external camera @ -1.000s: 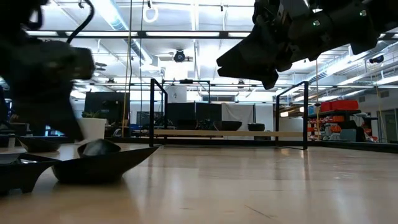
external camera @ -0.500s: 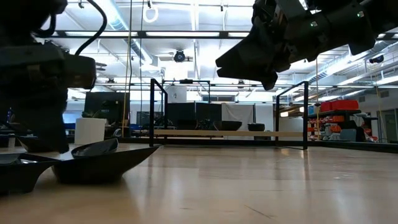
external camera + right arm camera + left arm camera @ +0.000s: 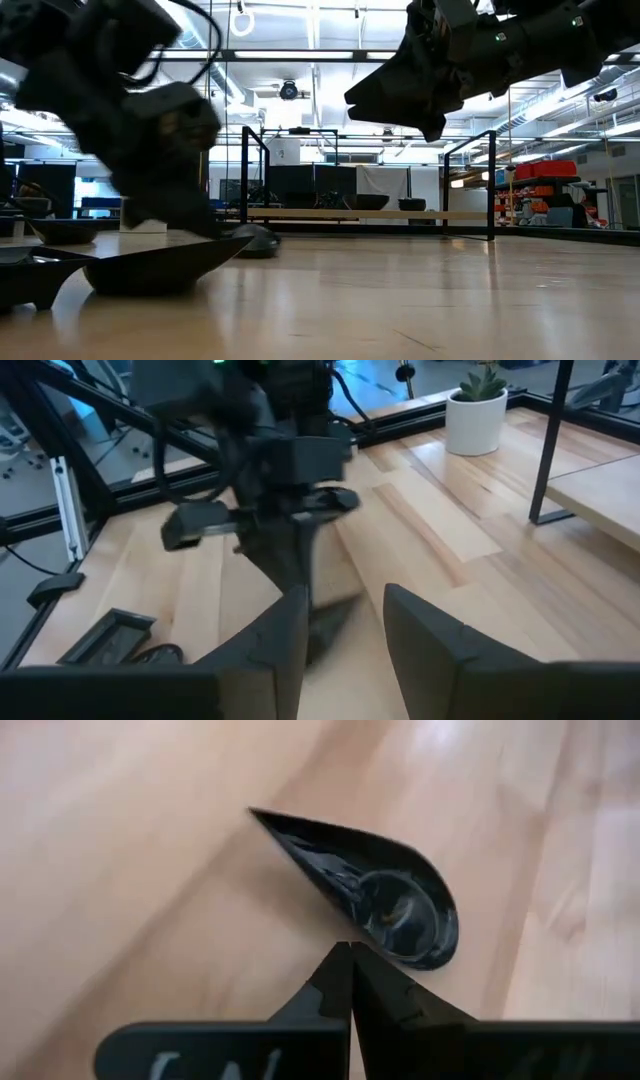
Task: Pick & Place Mini shaped plates
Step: Stack the black teardrop shaped bowl on top of the other black teardrop shaped bowl on the shelf
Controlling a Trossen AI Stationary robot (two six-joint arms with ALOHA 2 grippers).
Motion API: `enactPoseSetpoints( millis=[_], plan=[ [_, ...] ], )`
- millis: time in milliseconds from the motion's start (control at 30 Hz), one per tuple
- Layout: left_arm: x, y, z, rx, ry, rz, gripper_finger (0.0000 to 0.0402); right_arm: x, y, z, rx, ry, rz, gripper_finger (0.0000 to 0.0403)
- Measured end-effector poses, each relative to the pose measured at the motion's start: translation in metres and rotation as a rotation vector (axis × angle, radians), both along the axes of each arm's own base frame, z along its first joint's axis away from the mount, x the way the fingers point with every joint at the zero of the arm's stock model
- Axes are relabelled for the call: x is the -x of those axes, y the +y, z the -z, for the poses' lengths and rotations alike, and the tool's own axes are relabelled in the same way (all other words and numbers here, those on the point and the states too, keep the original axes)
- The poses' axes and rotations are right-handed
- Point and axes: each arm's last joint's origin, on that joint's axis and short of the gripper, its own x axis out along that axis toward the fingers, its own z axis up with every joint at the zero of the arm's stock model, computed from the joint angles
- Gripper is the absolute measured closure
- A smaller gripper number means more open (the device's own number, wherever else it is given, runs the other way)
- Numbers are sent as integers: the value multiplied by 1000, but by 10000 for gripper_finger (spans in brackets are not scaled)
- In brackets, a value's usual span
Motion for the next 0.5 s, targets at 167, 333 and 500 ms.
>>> enactPoseSetpoints(
  millis=[167, 333, 500],
  plan=[
    [-22, 15, -3, -41, -109, 35, 398, 0, 0, 0, 2, -3, -1, 266],
    [-31, 20, -9, -58, -126, 109, 398, 0, 0, 0, -39, -10, 9, 266],
    [-26, 17, -16, -32, -99, 183, 398, -4, -3, 8, -235, 16, 70, 266]
  ],
)
